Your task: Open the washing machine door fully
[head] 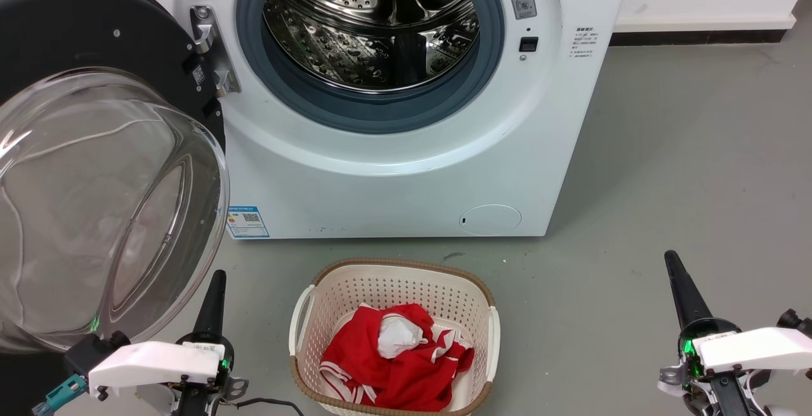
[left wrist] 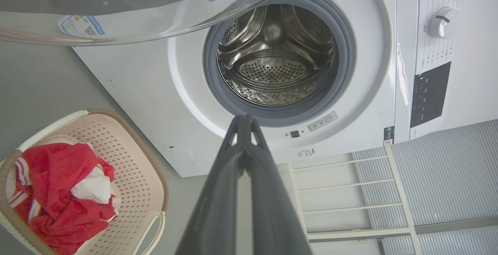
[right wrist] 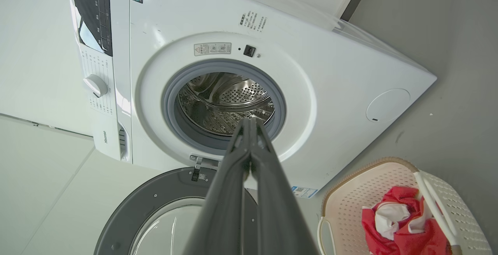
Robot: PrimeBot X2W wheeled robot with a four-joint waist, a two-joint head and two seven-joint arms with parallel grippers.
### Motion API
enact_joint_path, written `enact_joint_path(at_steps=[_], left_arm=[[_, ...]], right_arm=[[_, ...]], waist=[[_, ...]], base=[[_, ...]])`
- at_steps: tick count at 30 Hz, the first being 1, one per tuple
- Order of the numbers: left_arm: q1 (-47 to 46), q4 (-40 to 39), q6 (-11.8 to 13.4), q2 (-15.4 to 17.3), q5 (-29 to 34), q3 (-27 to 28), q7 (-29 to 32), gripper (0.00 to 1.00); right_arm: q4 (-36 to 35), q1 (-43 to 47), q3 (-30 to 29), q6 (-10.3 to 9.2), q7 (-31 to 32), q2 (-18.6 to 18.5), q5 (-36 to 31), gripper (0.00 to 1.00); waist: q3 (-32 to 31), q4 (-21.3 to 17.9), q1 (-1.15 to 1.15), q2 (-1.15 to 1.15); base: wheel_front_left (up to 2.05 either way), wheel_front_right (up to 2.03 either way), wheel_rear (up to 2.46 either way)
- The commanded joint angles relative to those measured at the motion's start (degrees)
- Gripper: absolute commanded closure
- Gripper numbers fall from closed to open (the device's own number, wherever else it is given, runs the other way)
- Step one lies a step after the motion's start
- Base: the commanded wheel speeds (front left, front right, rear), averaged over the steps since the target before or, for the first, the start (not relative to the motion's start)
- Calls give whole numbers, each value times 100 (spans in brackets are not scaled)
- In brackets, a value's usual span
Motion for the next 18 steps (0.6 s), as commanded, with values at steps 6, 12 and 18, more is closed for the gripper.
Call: enact_joint_path(at_steps=[6, 12, 18], left_arm=[[-149, 17, -73, -31, -394, 61, 104, 100], [-159, 55, -104, -50, -686, 86, 185, 100], [-183, 88, -141, -67, -961, 109, 251, 100]], right_arm=[[33, -171, -41, 1, 71, -28, 406, 100], [80, -177, -70, 1, 130, -22, 705, 100], [122, -197, -95, 1, 178, -15, 987, 100]], waist=[[-10, 9, 0, 0], [-19, 17, 0, 0], [-29, 24, 0, 0]], base=[[0, 0, 0], [0, 0, 0], [0, 0, 0]])
